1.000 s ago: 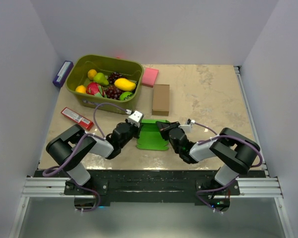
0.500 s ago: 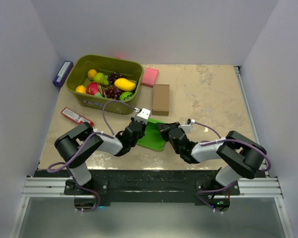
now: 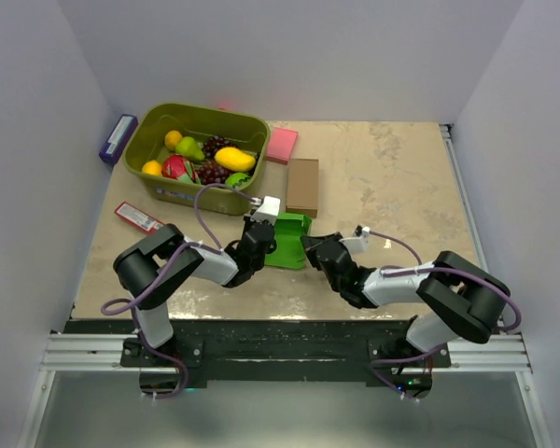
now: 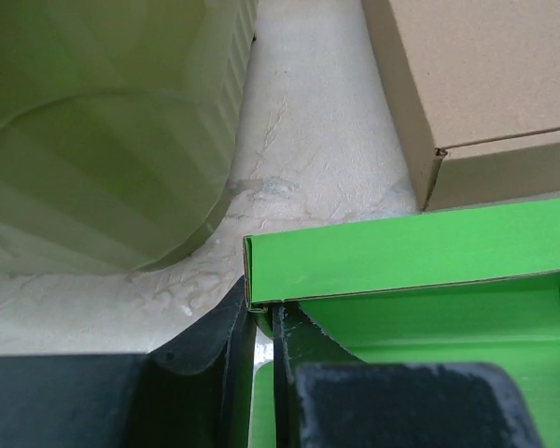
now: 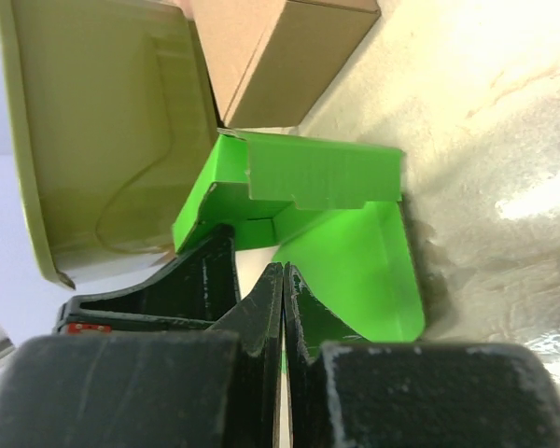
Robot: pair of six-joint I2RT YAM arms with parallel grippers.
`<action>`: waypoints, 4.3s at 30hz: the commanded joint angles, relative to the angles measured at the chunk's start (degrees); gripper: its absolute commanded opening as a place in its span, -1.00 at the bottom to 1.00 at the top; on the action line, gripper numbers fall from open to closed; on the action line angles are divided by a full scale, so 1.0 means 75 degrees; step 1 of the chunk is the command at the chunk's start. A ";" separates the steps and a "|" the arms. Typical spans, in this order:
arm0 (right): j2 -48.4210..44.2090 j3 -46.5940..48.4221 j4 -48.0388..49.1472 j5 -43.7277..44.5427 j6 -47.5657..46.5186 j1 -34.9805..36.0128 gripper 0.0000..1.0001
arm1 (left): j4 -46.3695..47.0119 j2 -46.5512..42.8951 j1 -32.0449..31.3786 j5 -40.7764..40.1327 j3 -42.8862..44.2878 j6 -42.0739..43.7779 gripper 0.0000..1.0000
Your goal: Fold the paper box
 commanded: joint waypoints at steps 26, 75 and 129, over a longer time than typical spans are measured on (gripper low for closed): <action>-0.3802 0.0772 -0.3059 -0.1901 -0.5597 -0.1893 -0.02 | -0.3479 -0.2732 -0.0179 0.3065 -0.0573 -0.1113 0.47; -0.3158 0.3278 -0.7463 -0.5021 -0.8738 -0.3372 0.28 | -0.7136 -0.0742 0.0055 0.5450 0.3202 0.1537 -0.70; -0.4470 0.0279 -0.3680 -0.9944 -0.8059 -0.3244 -0.42 | -0.6797 -0.3508 0.1204 1.1597 0.1056 0.1418 -0.71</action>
